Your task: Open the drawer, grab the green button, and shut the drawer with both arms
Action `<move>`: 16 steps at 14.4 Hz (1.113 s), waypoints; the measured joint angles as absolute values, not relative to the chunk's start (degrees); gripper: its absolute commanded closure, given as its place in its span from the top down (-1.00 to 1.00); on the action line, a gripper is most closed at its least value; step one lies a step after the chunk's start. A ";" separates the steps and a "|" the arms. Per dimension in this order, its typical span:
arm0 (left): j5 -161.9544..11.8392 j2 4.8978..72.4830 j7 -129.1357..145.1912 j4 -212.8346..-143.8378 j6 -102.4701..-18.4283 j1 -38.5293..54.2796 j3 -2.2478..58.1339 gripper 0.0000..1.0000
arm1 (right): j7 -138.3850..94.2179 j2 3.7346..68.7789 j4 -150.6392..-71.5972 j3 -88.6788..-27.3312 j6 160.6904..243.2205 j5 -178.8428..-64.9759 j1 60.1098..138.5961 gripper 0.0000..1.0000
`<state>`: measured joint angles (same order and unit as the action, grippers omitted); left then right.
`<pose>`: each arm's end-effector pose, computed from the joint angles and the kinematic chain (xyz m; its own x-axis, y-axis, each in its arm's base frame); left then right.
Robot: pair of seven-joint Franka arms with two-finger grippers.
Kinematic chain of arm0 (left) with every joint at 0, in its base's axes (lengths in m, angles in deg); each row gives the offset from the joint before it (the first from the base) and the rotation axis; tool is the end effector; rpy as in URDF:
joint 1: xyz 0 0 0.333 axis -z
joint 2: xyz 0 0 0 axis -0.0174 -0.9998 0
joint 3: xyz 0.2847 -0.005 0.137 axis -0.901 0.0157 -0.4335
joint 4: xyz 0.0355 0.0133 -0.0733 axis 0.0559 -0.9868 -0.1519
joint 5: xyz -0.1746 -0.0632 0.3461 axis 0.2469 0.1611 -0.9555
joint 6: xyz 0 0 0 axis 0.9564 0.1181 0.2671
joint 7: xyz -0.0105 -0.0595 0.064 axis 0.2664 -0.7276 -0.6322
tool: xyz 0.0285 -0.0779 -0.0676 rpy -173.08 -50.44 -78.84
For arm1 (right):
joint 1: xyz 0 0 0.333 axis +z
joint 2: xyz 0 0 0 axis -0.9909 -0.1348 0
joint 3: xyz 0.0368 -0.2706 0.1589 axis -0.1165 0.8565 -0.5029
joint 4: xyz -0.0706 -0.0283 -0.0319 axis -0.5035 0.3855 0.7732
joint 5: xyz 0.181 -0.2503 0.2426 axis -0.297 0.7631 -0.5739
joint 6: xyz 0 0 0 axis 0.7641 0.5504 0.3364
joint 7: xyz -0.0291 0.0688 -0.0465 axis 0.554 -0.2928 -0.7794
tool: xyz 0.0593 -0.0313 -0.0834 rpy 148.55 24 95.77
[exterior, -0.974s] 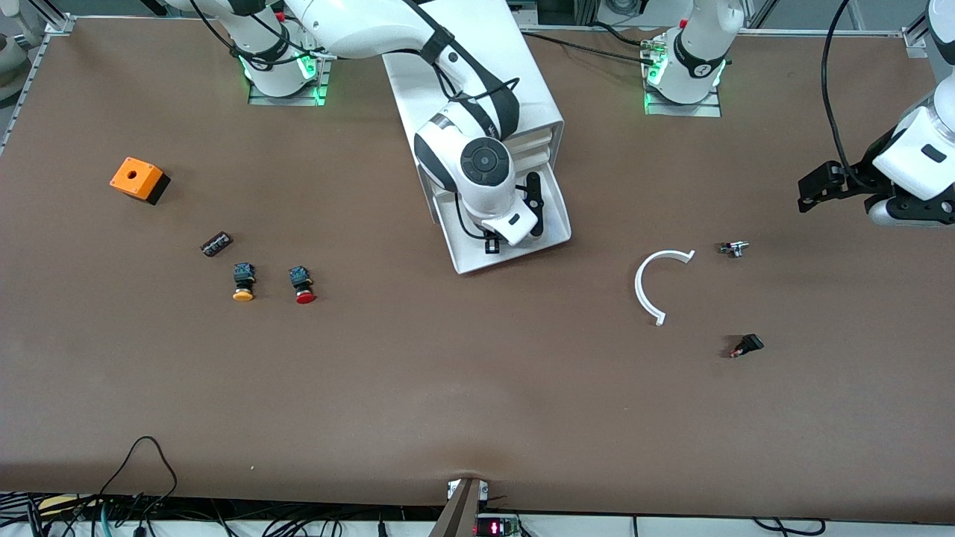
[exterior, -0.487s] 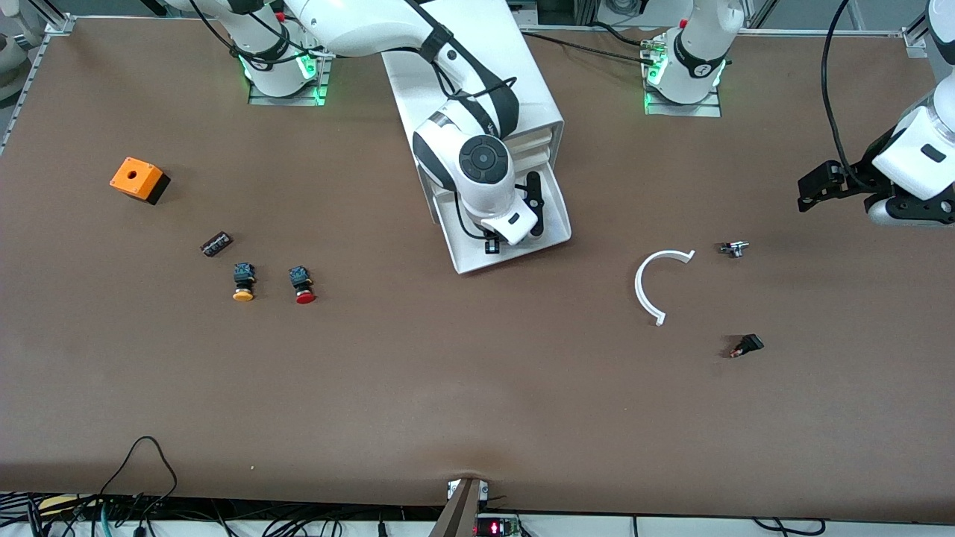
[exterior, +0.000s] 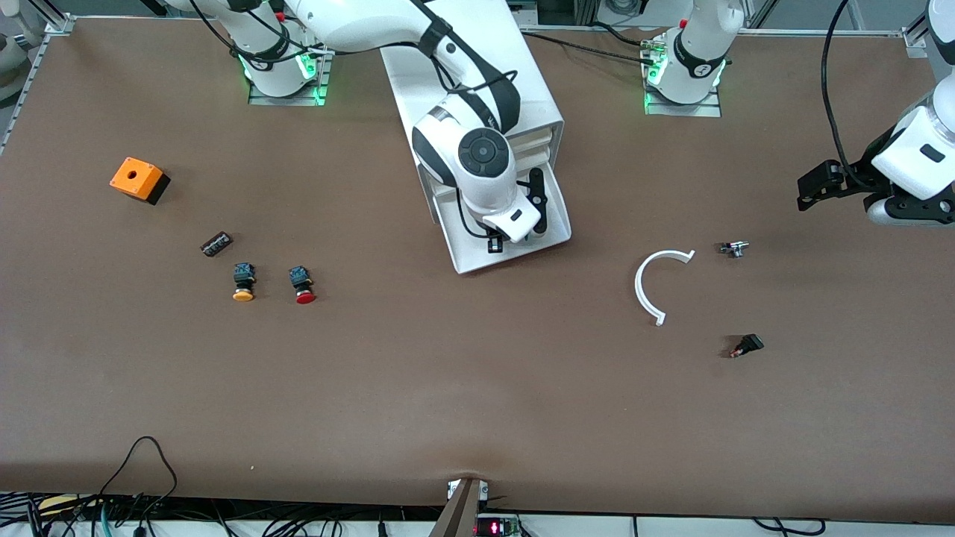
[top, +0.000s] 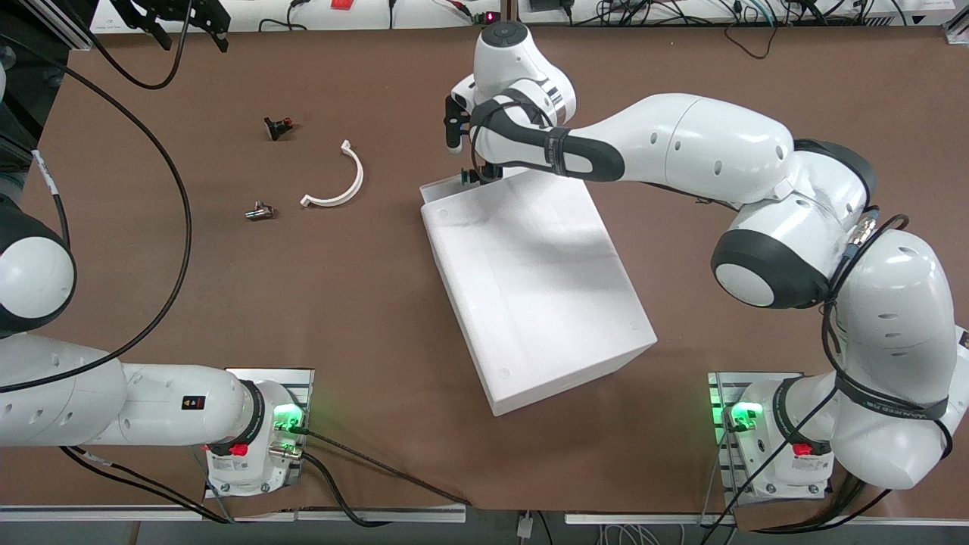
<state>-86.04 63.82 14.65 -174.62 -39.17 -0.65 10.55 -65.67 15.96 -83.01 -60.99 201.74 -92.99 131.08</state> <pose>0.5627 -0.0084 0.5800 0.9996 -0.0273 -0.0123 -0.0277 -0.9990 -0.0343 0.5063 0.5553 0.3141 -0.0379 0.9961 0.0794 0.9975 0.0425 -0.0571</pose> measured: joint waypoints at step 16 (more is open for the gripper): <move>-86.04 63.84 14.07 -174.62 -38.72 -0.24 12.21 1.00 | -61.09 29.48 -80.84 -55.77 189.81 -94.61 118.82 -0.50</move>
<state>-86.04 63.84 14.07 -174.62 -38.72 -0.24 12.21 -61.09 29.48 -80.84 -55.77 189.81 -94.61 118.82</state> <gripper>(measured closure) 0.000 0.670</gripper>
